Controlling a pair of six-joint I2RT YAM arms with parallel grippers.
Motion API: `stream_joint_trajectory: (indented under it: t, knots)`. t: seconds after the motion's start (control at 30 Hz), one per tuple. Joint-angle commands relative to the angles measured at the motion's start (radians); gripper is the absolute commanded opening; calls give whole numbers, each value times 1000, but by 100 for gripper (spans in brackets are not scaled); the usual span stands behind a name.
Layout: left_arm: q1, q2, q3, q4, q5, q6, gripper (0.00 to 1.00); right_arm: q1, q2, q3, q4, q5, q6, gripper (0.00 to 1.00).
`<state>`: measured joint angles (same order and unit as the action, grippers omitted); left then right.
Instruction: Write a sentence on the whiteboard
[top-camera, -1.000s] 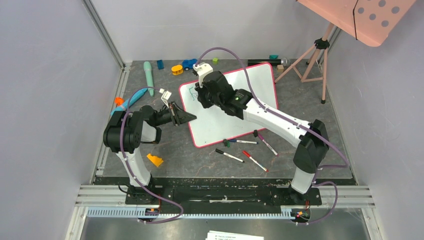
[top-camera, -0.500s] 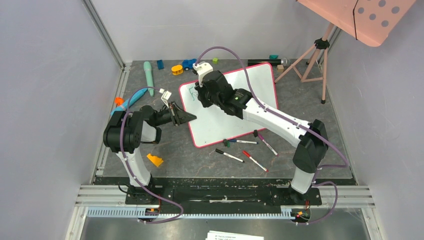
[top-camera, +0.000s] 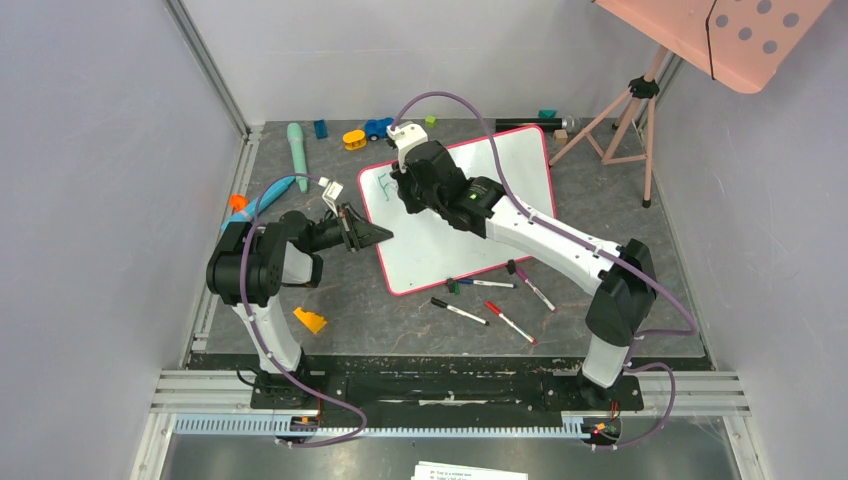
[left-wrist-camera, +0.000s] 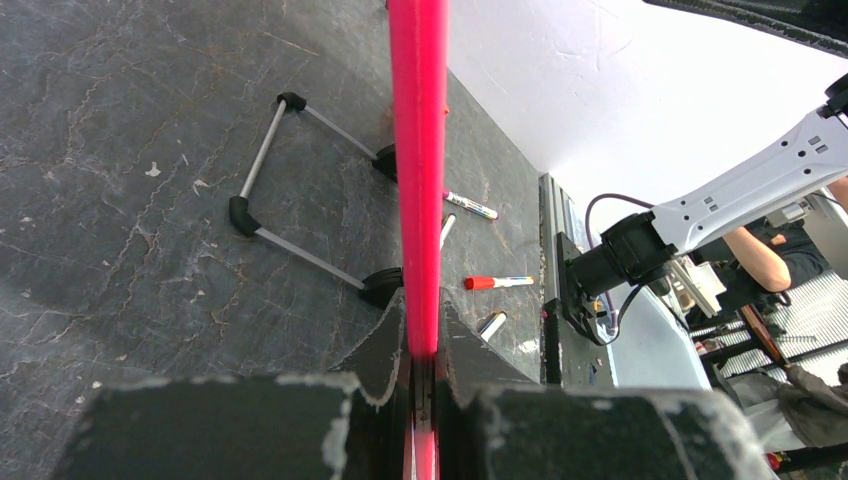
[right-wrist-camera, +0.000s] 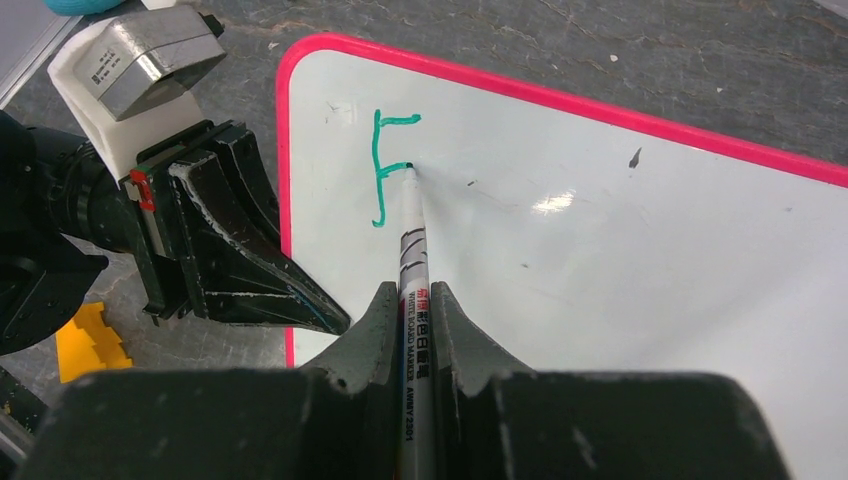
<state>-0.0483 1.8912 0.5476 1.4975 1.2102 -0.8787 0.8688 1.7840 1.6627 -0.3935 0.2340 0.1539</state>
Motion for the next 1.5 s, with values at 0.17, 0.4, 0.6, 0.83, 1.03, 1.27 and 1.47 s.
stream_joint_trajectory:
  t: [0.17, 0.4, 0.6, 0.83, 1.03, 1.27, 1.47]
  knots:
    - [-27, -23, -18, 60, 112, 58, 2, -6, -14, 32, -12, 62, 2, 0]
    - [-27, -23, -17, 60, 111, 59, 2, -7, -33, 28, 1, 40, 2, 0]
    - [-27, -24, -18, 60, 111, 59, 2, -8, -84, -11, 60, 5, 1, 0]
    - [-27, -24, -17, 60, 112, 58, 2, -28, -142, -99, 132, -41, 22, 0]
    - [-27, -23, -17, 60, 114, 58, 2, -32, -170, -138, 134, -35, 21, 0]
    - [-29, -24, -17, 60, 112, 58, 2, -33, -193, -183, 133, -36, 11, 0]
    - [-29, -27, -19, 60, 112, 60, 2, -33, -178, -183, 130, -35, 18, 0]
